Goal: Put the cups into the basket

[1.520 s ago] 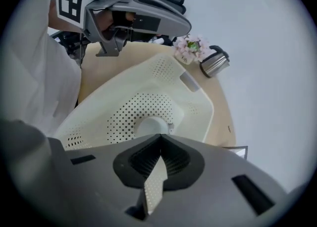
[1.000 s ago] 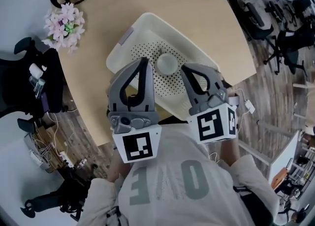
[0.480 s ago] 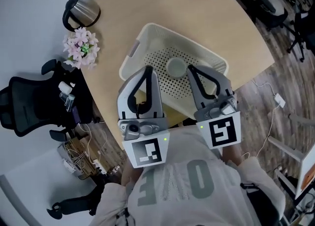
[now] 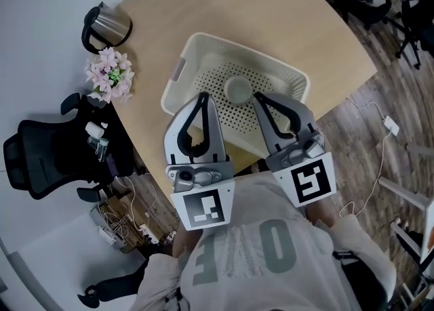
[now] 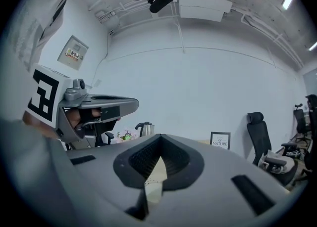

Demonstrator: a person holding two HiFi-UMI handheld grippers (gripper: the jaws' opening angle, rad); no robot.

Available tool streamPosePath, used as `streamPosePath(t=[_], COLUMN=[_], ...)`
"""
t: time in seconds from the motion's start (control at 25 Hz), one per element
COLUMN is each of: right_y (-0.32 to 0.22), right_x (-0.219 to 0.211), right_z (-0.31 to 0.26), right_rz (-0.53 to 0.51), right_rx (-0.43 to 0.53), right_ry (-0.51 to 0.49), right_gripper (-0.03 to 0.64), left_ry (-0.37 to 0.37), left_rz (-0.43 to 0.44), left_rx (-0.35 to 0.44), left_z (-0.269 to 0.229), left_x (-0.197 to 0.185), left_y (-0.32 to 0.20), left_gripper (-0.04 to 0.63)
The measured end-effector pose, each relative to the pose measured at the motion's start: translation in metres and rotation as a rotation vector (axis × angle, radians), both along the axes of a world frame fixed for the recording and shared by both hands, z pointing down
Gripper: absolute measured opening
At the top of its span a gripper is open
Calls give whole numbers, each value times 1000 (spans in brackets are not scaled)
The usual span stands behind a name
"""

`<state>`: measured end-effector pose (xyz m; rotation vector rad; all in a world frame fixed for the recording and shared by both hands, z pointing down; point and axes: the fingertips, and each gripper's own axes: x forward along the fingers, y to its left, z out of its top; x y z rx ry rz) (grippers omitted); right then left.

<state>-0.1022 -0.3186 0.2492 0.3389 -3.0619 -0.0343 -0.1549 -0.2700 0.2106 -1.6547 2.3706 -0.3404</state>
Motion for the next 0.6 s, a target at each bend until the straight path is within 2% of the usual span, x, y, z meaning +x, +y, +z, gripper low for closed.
streamPosePath(t=[0.28,0.6], right_y=[8,10], right_x=[2,6], right_z=[-1,-10], right_rz=[-5,-9], right_rx=[15,34], right_ry=[13,-4], right_gripper=[-2,-2], left_ry=[25,21], left_rz=[7,3], left_rx=[9,23], left_z=[-1,-7], left_x=[3,10], left_y=[-3,-1], left_gripper=[8,8])
